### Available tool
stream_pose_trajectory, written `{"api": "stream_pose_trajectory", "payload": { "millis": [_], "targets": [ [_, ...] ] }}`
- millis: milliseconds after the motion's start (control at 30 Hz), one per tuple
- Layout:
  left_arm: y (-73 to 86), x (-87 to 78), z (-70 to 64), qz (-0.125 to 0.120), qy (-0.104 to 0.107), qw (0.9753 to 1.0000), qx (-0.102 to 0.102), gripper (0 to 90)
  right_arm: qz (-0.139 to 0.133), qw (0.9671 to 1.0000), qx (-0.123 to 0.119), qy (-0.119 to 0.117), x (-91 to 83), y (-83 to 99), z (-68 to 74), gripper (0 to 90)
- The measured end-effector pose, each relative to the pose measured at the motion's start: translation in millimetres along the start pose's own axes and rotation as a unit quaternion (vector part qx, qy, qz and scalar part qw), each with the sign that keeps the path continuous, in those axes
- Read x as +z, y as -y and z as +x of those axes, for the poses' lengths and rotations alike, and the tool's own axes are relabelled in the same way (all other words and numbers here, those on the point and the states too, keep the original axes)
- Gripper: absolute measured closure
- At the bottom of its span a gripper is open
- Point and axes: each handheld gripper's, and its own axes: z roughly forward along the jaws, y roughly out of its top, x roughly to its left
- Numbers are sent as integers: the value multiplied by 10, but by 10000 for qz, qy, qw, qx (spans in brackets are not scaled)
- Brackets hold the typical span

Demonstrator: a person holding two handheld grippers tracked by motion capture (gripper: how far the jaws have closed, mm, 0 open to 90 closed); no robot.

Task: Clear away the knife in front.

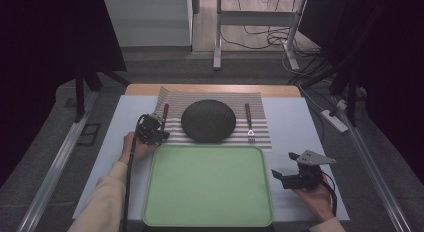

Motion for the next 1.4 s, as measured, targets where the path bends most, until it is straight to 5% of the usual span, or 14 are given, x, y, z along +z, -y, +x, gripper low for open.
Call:
{"api": "stream_pose_trajectory", "payload": {
  "millis": [733, 1400],
  "targets": [
    [240, -146, 250, 18, -16, 9996, -283, 889, 41, 10000, -13, -17, -3, 5, 5, 72],
    [315, -275, 332, -125, -356, 9986, -383, 889, 40, 10000, 8, -36, -5, 6, 0, 72]
  ]
}}
